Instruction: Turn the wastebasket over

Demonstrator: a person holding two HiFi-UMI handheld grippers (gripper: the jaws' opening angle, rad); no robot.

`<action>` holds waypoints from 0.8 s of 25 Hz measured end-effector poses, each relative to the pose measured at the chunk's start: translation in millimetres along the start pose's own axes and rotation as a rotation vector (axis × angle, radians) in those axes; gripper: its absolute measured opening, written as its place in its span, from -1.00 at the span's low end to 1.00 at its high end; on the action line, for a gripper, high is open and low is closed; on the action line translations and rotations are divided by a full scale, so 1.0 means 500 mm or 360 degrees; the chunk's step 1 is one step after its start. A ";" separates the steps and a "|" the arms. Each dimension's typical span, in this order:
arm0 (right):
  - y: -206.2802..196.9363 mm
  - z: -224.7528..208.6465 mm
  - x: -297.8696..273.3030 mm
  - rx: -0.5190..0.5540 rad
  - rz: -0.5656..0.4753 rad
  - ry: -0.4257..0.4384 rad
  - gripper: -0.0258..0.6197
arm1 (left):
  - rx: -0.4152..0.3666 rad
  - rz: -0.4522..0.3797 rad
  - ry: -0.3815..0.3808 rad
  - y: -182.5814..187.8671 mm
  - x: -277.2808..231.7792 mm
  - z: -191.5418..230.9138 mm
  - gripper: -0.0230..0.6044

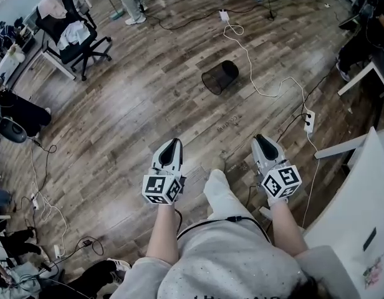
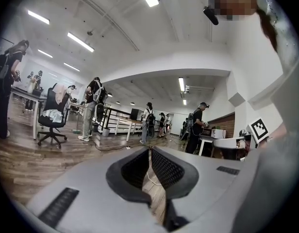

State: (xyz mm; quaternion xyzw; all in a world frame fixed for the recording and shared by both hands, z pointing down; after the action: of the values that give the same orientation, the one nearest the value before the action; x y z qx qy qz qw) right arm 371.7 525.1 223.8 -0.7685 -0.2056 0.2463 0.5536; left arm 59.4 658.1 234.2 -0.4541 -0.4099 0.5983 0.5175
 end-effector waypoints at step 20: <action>0.059 -0.232 -0.356 -0.0055 0.0174 -0.0115 -0.51 | 0.0079 0.0132 0.0063 0.054 -0.407 0.190 -0.65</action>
State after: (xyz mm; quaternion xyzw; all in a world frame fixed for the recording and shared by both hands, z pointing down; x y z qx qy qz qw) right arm 302.1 324.3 253.4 -0.7787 -0.1875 0.3001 0.5181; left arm -28.6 450.8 256.5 -0.4694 -0.3654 0.6201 0.5114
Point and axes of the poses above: the fingertips, and each gripper's own axes: x backward along the fingers, z to its left, y out of its top, the point moved 10 cm from there along x, backward along the fingers
